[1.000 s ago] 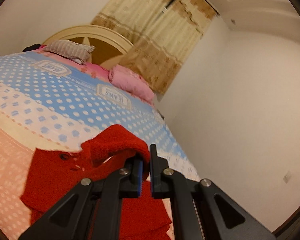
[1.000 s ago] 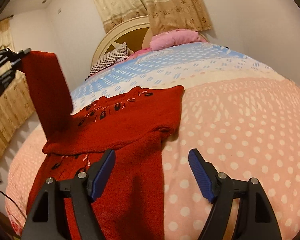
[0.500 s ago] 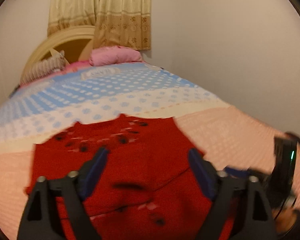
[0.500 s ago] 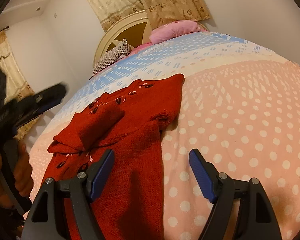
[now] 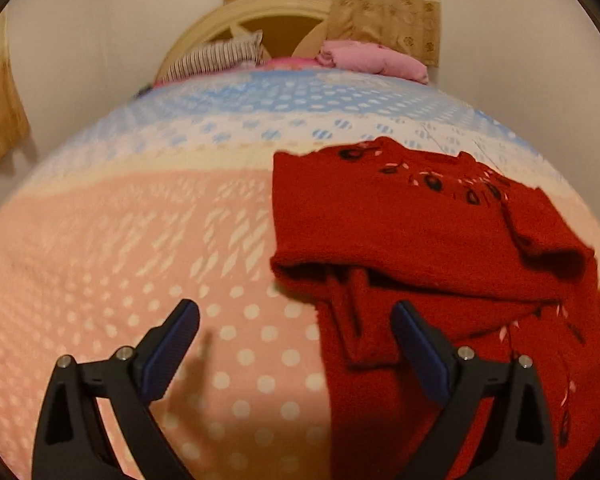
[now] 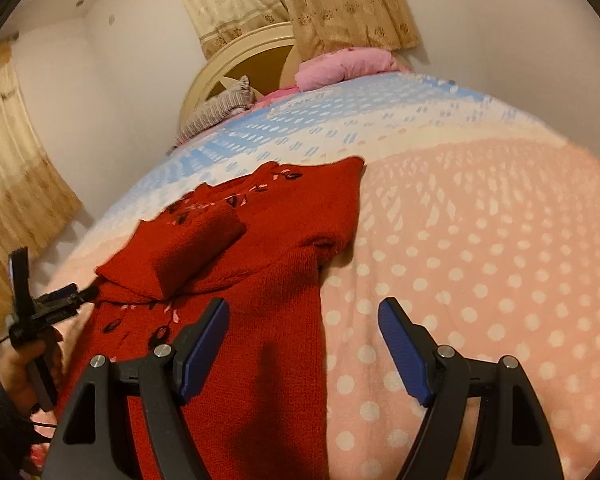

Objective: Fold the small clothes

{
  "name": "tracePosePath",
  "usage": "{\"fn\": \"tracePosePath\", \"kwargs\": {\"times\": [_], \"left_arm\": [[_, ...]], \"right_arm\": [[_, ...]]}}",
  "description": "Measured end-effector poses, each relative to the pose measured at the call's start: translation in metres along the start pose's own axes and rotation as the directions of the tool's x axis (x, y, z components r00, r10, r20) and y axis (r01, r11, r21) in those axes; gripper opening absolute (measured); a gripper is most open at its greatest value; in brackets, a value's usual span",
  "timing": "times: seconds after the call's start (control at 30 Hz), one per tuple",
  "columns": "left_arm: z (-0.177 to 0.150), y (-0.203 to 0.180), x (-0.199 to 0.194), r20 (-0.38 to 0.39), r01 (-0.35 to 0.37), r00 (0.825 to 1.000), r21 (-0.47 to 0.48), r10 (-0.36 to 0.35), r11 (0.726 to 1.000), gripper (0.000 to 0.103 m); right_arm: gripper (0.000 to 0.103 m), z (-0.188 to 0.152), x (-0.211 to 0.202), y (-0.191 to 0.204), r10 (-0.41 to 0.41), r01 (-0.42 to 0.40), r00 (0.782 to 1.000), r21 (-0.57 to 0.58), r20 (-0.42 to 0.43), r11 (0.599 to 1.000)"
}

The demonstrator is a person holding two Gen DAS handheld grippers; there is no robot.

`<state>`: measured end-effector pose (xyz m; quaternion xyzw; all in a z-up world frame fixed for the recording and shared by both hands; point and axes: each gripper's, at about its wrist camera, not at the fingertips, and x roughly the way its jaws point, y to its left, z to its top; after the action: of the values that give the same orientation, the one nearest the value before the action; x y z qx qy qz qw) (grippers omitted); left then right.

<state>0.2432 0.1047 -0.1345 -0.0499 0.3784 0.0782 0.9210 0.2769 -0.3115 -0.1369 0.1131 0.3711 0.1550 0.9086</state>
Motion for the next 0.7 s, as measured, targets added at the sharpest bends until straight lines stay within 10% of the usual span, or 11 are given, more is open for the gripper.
{"fn": "tracePosePath", "kwargs": {"times": [0.43,0.57,0.7], "left_arm": [[-0.001,0.038,0.035,-0.080,0.083,0.991,-0.256,-0.106,0.963,0.103],[-0.003,0.042,0.036,-0.076,0.110,0.988,-0.277,-0.136,0.955,0.103],[-0.002,0.044,0.036,-0.072,0.118,0.987,-0.280,-0.144,0.953,0.103]], "right_arm": [[0.077,0.040,0.069,0.145,-0.082,0.022,0.984,-0.349,-0.159,0.937],[0.037,0.040,0.111,0.156,-0.198,0.101,0.962,-0.431,-0.187,0.897],[0.019,0.059,0.096,0.127,-0.132,0.092,0.983,-0.279,-0.128,0.956]]}}
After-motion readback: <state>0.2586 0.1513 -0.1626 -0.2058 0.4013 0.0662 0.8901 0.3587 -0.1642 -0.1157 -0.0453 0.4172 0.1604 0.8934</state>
